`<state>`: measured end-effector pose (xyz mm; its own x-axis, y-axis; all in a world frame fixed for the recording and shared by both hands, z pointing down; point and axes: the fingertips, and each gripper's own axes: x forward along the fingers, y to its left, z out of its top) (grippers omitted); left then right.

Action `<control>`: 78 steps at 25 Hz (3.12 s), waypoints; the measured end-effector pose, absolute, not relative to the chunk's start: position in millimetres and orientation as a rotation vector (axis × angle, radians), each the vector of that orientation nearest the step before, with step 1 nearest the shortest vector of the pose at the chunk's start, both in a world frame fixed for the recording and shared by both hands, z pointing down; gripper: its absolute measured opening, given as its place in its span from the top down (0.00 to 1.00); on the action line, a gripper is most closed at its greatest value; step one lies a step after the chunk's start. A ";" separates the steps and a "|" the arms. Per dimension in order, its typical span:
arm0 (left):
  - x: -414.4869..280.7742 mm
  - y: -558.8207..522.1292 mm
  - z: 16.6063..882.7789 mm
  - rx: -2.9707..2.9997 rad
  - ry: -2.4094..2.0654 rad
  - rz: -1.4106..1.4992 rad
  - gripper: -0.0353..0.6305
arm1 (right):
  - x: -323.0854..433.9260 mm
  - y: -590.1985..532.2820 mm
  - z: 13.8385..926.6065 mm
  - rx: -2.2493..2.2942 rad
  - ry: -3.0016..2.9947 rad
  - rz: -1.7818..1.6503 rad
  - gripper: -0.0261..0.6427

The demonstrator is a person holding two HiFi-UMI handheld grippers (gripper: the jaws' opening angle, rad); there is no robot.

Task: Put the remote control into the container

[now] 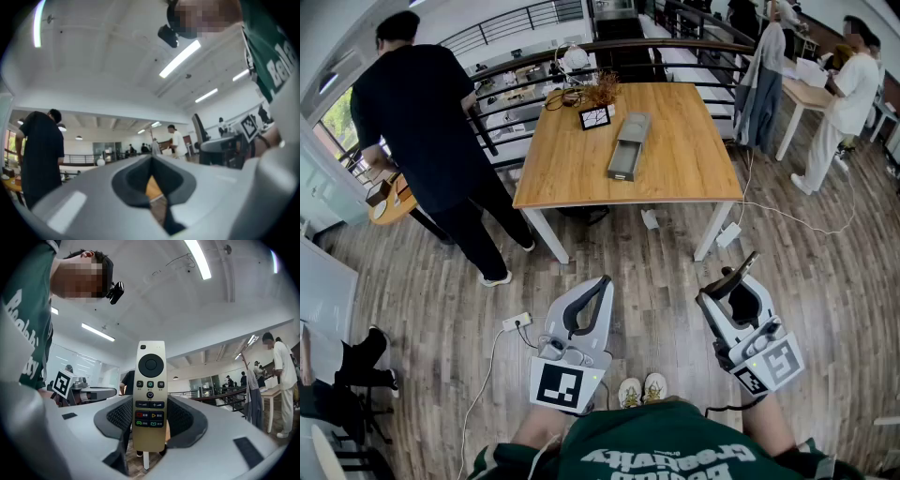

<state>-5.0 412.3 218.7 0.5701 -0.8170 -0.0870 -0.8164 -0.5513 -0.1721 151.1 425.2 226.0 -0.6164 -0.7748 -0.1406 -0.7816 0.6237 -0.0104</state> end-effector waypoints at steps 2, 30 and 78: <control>-5.3 406.8 216.3 -2.606 1.361 -0.003 0.95 | 149.0 419.4 222.6 -1.306 2.702 0.087 0.64; 25.8 406.4 205.4 -2.599 1.401 0.063 0.95 | 168.8 418.4 223.8 -1.185 2.710 0.068 0.64; -28.8 97.8 261.1 -2.606 1.244 -0.019 0.95 | 84.6 129.2 297.4 -1.312 2.790 -0.054 0.64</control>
